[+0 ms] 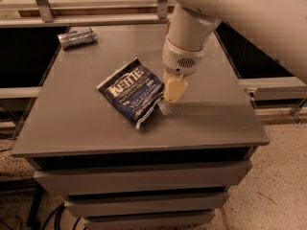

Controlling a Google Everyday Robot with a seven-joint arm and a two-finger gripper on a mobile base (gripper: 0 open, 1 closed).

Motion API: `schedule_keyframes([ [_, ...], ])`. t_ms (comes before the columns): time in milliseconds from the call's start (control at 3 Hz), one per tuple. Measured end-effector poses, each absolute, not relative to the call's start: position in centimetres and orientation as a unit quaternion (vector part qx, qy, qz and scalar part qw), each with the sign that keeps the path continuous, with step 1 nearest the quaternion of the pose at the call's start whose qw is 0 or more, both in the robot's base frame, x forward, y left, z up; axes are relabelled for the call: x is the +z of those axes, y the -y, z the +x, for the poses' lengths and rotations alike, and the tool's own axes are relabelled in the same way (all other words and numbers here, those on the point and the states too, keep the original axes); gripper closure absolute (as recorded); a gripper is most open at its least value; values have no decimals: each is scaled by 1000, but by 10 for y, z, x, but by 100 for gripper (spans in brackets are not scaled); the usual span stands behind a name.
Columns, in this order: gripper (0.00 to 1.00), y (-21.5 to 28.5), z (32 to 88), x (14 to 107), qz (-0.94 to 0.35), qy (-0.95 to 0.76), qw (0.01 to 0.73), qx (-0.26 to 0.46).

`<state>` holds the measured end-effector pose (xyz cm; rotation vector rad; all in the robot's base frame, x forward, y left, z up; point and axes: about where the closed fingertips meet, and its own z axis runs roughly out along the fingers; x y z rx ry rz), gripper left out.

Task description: Move blue chip bag near redbull can

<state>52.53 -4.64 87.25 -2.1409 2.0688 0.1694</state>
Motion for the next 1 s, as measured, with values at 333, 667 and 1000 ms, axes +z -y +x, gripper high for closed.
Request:
schedule_keyframes([
  [333, 100, 42, 545, 880, -719, -687, 95, 42],
  [667, 100, 36, 570, 879, -725, -680, 108, 33],
  [1000, 100, 26, 596, 872, -731, -673, 111, 33],
])
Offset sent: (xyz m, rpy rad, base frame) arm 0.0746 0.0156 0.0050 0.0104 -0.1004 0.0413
